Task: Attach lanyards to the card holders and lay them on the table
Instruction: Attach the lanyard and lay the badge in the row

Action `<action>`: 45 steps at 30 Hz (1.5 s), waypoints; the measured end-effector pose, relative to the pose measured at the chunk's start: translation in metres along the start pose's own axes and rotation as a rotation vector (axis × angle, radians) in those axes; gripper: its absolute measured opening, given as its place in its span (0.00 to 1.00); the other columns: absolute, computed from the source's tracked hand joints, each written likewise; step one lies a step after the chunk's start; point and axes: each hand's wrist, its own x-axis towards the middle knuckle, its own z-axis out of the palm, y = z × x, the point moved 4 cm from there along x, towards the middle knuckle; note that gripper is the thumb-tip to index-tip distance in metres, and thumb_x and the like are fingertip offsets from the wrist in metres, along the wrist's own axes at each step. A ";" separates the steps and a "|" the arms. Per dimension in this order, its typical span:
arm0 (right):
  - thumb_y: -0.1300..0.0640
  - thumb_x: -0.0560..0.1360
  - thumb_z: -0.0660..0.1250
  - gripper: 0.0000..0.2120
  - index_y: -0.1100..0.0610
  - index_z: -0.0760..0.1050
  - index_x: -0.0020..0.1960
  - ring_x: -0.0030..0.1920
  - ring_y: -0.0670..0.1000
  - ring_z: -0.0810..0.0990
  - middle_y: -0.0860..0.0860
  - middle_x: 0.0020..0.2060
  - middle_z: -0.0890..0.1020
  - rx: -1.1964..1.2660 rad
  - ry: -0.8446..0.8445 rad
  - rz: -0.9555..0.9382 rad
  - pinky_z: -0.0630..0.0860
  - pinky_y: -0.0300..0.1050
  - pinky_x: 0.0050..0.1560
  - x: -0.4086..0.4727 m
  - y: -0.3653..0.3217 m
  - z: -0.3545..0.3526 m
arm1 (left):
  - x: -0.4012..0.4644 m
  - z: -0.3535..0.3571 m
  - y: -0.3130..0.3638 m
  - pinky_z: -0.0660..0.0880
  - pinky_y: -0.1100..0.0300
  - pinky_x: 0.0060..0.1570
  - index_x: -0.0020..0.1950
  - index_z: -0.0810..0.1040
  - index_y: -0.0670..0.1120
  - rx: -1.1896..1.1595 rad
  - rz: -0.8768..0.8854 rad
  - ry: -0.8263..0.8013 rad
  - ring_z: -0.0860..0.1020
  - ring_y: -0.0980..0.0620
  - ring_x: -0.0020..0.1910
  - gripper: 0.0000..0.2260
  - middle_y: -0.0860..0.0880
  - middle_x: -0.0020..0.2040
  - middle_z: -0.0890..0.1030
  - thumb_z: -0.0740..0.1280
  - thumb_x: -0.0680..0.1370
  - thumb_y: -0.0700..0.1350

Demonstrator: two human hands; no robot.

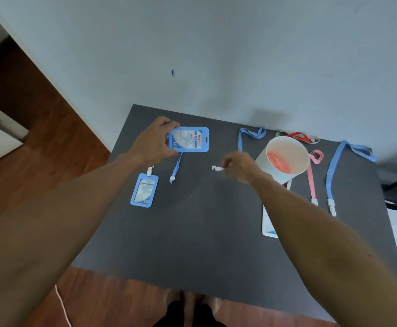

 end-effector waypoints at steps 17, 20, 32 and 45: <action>0.56 0.72 0.74 0.02 0.54 0.85 0.42 0.36 0.55 0.83 0.52 0.36 0.85 0.174 0.248 -0.033 0.80 0.47 0.40 -0.036 -0.032 -0.109 | 0.009 -0.035 0.060 0.75 0.68 0.42 0.74 0.71 0.47 0.017 0.085 0.040 0.76 0.57 0.44 0.33 0.52 0.63 0.70 0.78 0.70 0.45; 0.58 0.71 0.74 0.03 0.57 0.86 0.42 0.39 0.53 0.84 0.52 0.38 0.86 0.188 0.283 -0.070 0.81 0.47 0.43 -0.046 -0.038 -0.124 | 0.007 -0.044 0.070 0.79 0.64 0.44 0.74 0.71 0.48 -0.014 0.089 0.058 0.79 0.56 0.46 0.34 0.53 0.62 0.69 0.79 0.70 0.44; 0.57 0.72 0.77 0.05 0.58 0.87 0.46 0.38 0.47 0.82 0.51 0.40 0.87 0.274 0.306 -0.177 0.79 0.46 0.43 -0.074 -0.061 -0.156 | 0.002 -0.057 0.100 0.73 0.70 0.37 0.74 0.71 0.50 0.013 0.123 0.086 0.80 0.55 0.43 0.33 0.54 0.63 0.69 0.78 0.71 0.42; 0.52 0.78 0.72 0.11 0.60 0.85 0.47 0.41 0.48 0.80 0.53 0.43 0.86 0.445 0.150 -0.054 0.75 0.44 0.45 -0.080 -0.045 -0.149 | -0.008 -0.062 0.096 0.75 0.71 0.35 0.73 0.71 0.51 0.003 0.144 0.081 0.81 0.57 0.44 0.33 0.54 0.63 0.70 0.79 0.71 0.43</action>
